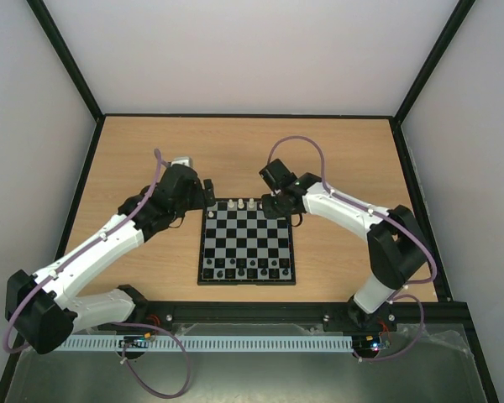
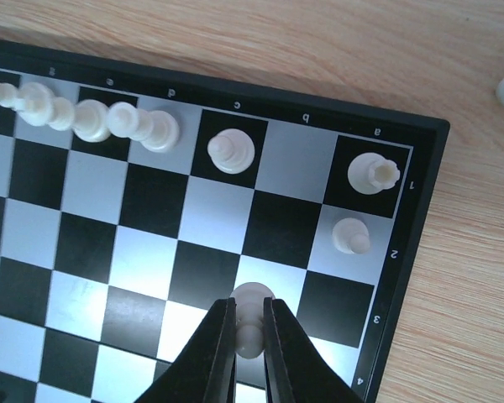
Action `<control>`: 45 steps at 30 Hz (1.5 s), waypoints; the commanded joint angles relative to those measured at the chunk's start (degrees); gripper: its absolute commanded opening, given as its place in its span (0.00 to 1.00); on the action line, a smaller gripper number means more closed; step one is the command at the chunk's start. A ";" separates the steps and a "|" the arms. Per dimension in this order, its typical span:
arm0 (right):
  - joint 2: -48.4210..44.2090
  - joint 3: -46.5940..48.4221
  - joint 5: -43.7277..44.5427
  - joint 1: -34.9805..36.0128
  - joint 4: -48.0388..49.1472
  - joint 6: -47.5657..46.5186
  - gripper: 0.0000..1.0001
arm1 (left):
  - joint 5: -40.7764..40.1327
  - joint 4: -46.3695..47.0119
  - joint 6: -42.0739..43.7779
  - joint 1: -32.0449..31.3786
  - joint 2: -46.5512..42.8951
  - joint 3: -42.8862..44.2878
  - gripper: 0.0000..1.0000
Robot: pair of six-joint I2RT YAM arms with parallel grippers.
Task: Set up the chess pieces on the board
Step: Place the chess piece on the chessboard.
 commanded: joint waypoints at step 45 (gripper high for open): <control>12.68 5.38 4.89 0.41 -2.52 -0.20 0.11 | -1.61 -1.33 -0.18 0.96 -2.04 -1.39 0.99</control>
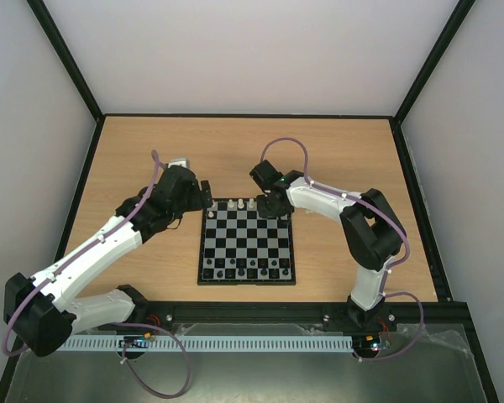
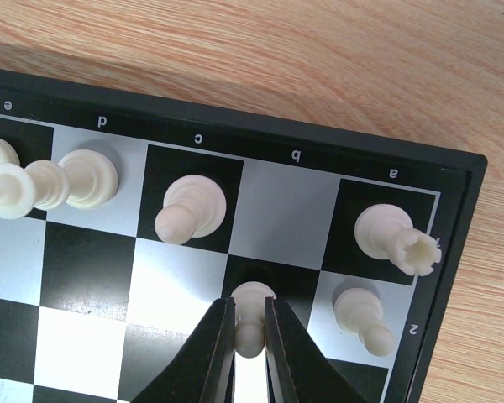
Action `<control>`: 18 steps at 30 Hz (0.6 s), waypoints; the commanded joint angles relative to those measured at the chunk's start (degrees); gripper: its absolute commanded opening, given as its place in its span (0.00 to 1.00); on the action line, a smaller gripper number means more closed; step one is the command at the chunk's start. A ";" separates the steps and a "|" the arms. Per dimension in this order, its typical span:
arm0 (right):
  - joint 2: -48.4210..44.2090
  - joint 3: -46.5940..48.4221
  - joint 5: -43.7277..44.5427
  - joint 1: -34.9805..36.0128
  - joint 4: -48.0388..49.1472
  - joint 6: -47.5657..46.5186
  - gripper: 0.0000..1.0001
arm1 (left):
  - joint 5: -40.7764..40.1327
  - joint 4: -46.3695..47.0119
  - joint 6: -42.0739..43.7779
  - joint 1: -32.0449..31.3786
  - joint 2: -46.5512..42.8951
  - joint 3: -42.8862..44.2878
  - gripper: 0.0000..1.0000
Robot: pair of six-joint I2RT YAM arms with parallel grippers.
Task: Set up the chess pieces on the board
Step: Place the chess piece on the chessboard.
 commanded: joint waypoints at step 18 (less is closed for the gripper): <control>2.04 0.11 0.92 0.24 -3.73 -0.57 0.14 | -0.52 0.26 -0.06 0.44 -0.71 -0.89 0.99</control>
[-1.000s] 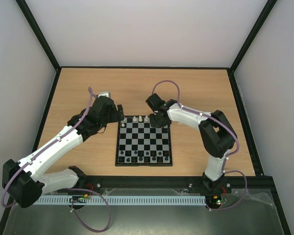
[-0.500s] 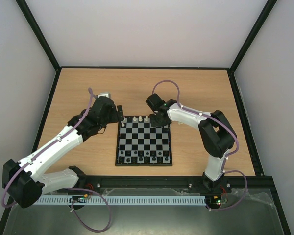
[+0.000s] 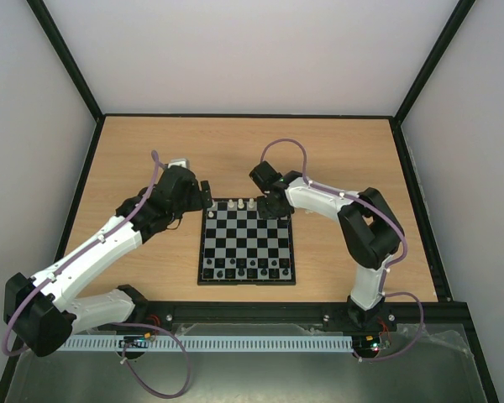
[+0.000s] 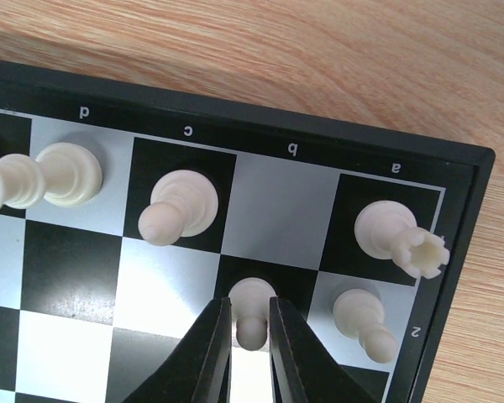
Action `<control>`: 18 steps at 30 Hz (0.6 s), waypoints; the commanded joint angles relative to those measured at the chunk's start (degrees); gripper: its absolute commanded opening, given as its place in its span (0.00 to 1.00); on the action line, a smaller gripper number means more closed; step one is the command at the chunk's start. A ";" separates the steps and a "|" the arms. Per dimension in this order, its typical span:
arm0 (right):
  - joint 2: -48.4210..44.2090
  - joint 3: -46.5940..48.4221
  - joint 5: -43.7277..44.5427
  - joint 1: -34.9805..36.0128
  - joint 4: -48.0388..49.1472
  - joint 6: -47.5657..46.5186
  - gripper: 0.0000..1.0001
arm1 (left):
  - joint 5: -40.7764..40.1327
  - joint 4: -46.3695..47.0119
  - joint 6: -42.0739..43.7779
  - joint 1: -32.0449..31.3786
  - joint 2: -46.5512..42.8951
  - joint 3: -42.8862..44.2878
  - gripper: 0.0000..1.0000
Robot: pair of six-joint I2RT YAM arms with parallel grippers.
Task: Set up the chess pieces on the board
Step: Place the chess piece on the chessboard.
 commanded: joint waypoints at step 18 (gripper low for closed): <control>-9.15 4.10 2.40 -1.06 -6.44 -1.35 0.43 | -0.43 0.24 0.00 0.28 -0.68 -0.50 1.00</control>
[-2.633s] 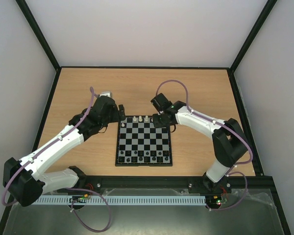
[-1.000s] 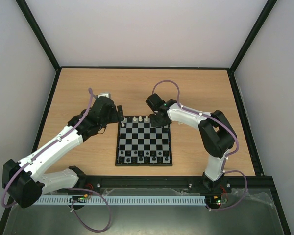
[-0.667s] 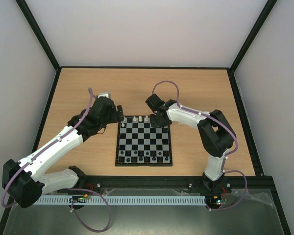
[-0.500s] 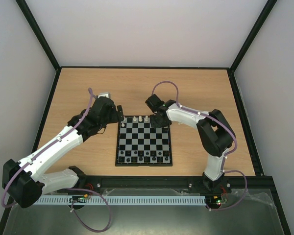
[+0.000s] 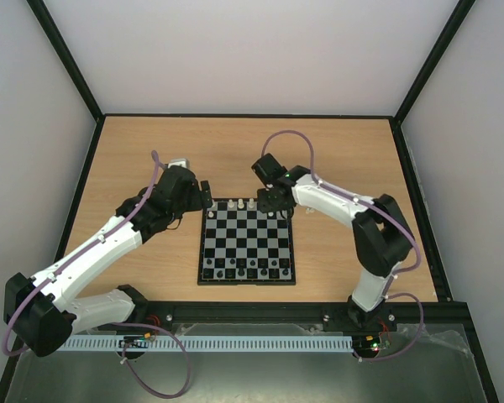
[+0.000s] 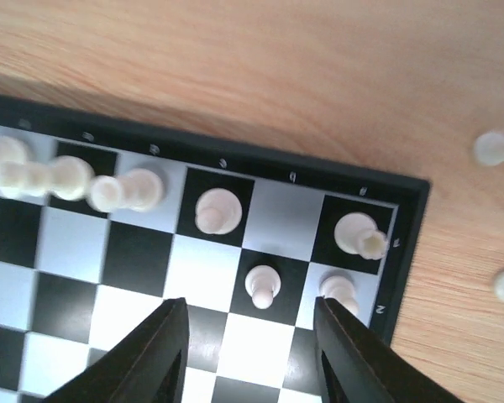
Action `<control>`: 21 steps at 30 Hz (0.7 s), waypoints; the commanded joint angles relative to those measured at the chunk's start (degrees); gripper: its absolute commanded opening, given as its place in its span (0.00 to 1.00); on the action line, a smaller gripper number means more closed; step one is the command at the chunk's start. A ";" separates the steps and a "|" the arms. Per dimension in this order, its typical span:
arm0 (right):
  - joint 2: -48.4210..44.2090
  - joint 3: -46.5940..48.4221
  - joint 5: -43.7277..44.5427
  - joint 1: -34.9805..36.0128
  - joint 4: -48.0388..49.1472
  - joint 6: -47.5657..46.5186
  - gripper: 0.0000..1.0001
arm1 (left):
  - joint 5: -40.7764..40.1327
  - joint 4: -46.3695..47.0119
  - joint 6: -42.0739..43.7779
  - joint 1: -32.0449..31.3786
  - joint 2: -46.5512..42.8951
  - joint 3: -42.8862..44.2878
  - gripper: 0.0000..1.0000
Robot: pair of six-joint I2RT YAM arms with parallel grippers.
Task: Set up the chess pieces on the board
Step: Place the chess piece on the chessboard, then pick up the chess piece at the center of the board.
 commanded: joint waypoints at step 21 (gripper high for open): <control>4.20 1.34 -5.26 -21.33 2.81 -2.45 0.38 | 1.22 1.16 0.44 0.43 0.77 -0.14 1.00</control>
